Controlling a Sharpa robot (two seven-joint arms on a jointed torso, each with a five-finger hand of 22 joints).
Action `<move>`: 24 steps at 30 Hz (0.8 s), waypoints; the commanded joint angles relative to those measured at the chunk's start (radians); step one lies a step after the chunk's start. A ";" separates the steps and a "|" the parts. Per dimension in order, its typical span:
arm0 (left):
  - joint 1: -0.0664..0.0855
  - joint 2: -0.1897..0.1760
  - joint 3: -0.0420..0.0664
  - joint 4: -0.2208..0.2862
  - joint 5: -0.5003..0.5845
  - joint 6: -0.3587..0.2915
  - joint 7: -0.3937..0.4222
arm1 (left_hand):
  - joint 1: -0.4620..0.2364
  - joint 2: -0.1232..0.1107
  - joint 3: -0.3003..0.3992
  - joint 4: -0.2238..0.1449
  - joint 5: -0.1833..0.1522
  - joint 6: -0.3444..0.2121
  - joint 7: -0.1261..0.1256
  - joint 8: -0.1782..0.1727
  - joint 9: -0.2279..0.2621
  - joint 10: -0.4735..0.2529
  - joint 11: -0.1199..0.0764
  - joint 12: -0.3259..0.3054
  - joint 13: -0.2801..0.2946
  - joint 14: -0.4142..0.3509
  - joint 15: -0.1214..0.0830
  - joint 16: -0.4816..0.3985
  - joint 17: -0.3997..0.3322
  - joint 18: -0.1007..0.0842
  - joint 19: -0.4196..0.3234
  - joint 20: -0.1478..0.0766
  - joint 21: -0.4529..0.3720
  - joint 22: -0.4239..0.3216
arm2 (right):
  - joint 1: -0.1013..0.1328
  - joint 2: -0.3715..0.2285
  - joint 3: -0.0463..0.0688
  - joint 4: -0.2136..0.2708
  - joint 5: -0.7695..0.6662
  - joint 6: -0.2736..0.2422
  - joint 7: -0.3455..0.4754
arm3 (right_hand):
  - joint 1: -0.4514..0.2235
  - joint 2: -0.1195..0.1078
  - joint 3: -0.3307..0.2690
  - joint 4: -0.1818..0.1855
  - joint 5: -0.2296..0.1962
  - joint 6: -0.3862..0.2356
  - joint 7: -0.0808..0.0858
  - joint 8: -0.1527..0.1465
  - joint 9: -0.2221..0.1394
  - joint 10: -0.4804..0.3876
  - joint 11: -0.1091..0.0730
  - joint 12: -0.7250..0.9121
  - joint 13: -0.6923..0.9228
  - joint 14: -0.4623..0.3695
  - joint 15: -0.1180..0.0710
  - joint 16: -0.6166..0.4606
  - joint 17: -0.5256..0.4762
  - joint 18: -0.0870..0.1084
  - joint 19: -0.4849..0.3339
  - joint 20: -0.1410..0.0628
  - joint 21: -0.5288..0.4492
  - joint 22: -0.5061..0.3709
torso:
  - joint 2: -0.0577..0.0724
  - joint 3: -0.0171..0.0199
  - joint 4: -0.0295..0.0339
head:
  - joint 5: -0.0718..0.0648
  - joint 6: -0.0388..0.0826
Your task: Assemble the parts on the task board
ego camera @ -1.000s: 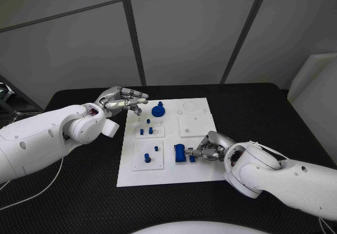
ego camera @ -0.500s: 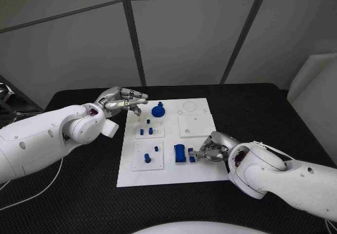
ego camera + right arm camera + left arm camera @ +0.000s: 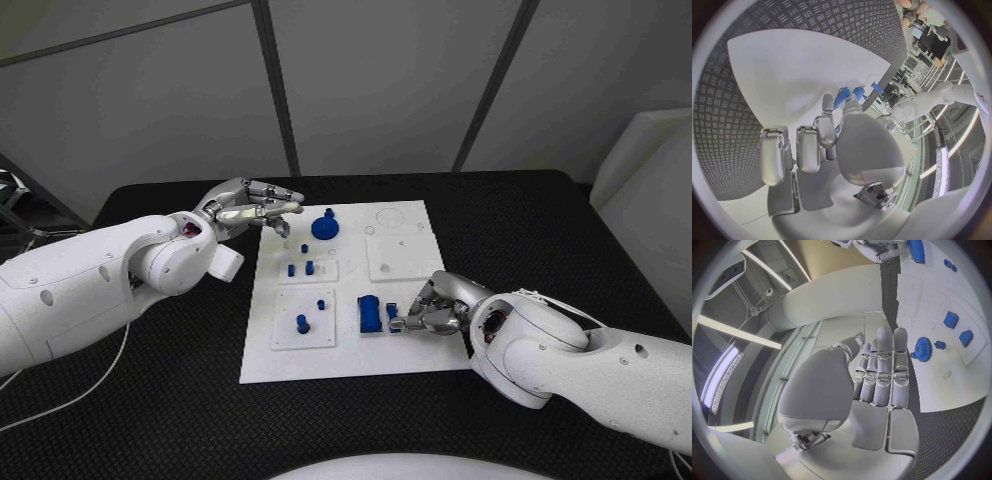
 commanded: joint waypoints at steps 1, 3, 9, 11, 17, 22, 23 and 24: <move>0.001 0.002 0.001 0.000 0.005 0.011 0.001 | -0.009 0.002 -0.001 -0.006 0.005 0.001 0.006 -0.004 0.001 0.000 0.003 -0.005 0.001 -0.001 0.008 -0.005 -0.002 0.003 -0.002 0.003 -0.007 -0.002 | 0.001 0.001 0.000 -0.007 -0.011 0.020 0.016 | 0.008 0.001 0.001 -0.004 -0.005 0.001 0.001 0.000 0.001 -0.004 0.000 -0.003 0.000 0.071 -0.005 -0.002 0.102 -0.007 0.105 -0.009 0.003 0.263 | 0.001 -0.0001 -0.0001 | 0.001 -0.001; 0.001 0.002 0.001 0.000 0.005 0.012 0.000 | -0.009 0.002 -0.001 -0.007 0.005 0.000 0.007 -0.004 0.001 0.000 0.003 -0.005 0.001 -0.001 0.008 -0.005 -0.002 0.003 -0.002 0.003 -0.007 -0.002 | 0.001 0.004 0.000 -0.013 -0.011 0.020 0.018 | 0.007 0.003 0.001 -0.004 -0.007 0.001 0.001 0.000 0.002 -0.004 0.001 -0.002 0.000 0.071 -0.005 -0.002 0.103 -0.007 0.105 -0.009 0.003 0.263 | 0.001 0.0000 0.0002 | 0.001 -0.002; 0.001 0.003 0.001 -0.001 0.005 0.012 0.000 | -0.009 0.002 -0.001 -0.007 0.005 0.000 0.007 -0.005 0.001 -0.001 0.003 -0.005 0.001 -0.002 0.008 -0.006 -0.002 0.003 -0.002 0.003 -0.008 -0.002 | 0.001 0.020 0.000 -0.044 -0.011 0.008 0.032 | 0.007 0.009 0.002 -0.003 -0.010 0.003 0.001 0.000 0.004 -0.003 0.000 0.000 0.002 0.071 -0.005 -0.001 0.104 -0.007 0.105 -0.009 0.003 0.263 | 0.002 0.0006 0.0013 | 0.004 -0.006; 0.001 0.003 0.001 -0.001 0.005 0.012 0.000 | -0.009 0.002 -0.001 -0.007 0.005 0.000 0.007 -0.005 0.001 -0.001 0.003 -0.005 0.001 -0.002 0.008 -0.006 -0.002 0.003 -0.002 0.003 -0.008 -0.002 | 0.001 0.025 0.000 -0.051 -0.011 0.003 0.037 | 0.006 0.010 0.002 -0.003 -0.012 0.004 0.001 0.000 0.005 -0.003 0.000 0.001 0.002 0.071 -0.005 -0.001 0.105 -0.007 0.105 -0.008 0.003 0.263 | 0.002 0.0008 0.0011 | 0.004 -0.006; 0.000 0.004 0.001 -0.001 0.005 0.013 -0.001 | -0.009 0.002 -0.001 -0.007 0.005 0.000 0.007 -0.005 0.001 -0.001 0.003 -0.005 0.001 -0.002 0.008 -0.006 -0.002 0.003 -0.002 0.003 -0.008 -0.002 | 0.001 0.039 0.000 -0.063 -0.011 -0.015 0.061 | -0.001 0.014 -0.001 0.001 -0.016 0.006 0.001 0.001 0.007 -0.002 0.000 0.003 0.004 0.071 -0.005 0.000 0.106 -0.007 0.105 -0.008 0.003 0.263 | 0.000 0.0004 0.0011 | 0.006 -0.008; -0.001 0.003 0.001 -0.001 0.005 0.012 -0.001 | -0.009 0.002 0.000 -0.007 0.005 0.000 0.006 -0.005 0.001 -0.001 0.003 -0.006 0.002 -0.002 0.008 -0.006 -0.002 0.003 -0.002 0.003 -0.008 -0.003 | 0.001 0.035 0.000 -0.054 -0.011 -0.021 0.078 | -0.006 0.013 -0.004 0.004 -0.019 0.006 0.001 0.001 0.009 -0.002 0.000 0.002 0.004 0.071 -0.005 0.000 0.105 -0.007 0.105 -0.008 0.003 0.263 | -0.001 0.0000 -0.0015 | 0.008 -0.006; -0.002 0.002 0.001 -0.001 0.005 0.012 -0.001 | -0.009 0.002 0.000 -0.007 0.005 0.000 0.006 -0.005 0.001 -0.001 0.003 -0.006 0.002 -0.002 0.008 -0.006 -0.002 0.003 -0.002 0.003 -0.008 -0.003 | 0.001 0.032 0.000 -0.049 -0.011 -0.023 0.082 | -0.007 0.013 -0.005 0.005 -0.020 0.006 0.001 0.000 0.009 -0.002 0.000 0.002 0.003 0.071 -0.005 -0.001 0.105 -0.007 0.105 -0.008 0.003 0.263 | -0.001 0.0000 -0.0022 | 0.008 -0.006; -0.002 0.002 0.001 0.000 0.005 0.012 -0.001 | -0.009 0.002 0.000 -0.007 0.005 0.000 0.006 -0.005 0.001 -0.001 0.003 -0.006 0.002 -0.002 0.008 -0.006 -0.002 0.003 -0.002 0.003 -0.008 -0.003 | 0.001 0.026 0.000 -0.041 -0.011 -0.027 0.091 | -0.009 0.011 -0.007 0.006 -0.021 0.005 0.001 0.000 0.010 -0.003 0.001 0.000 0.002 0.071 -0.005 -0.002 0.104 -0.007 0.105 -0.008 0.003 0.263 | -0.002 -0.0001 -0.0019 | 0.008 -0.005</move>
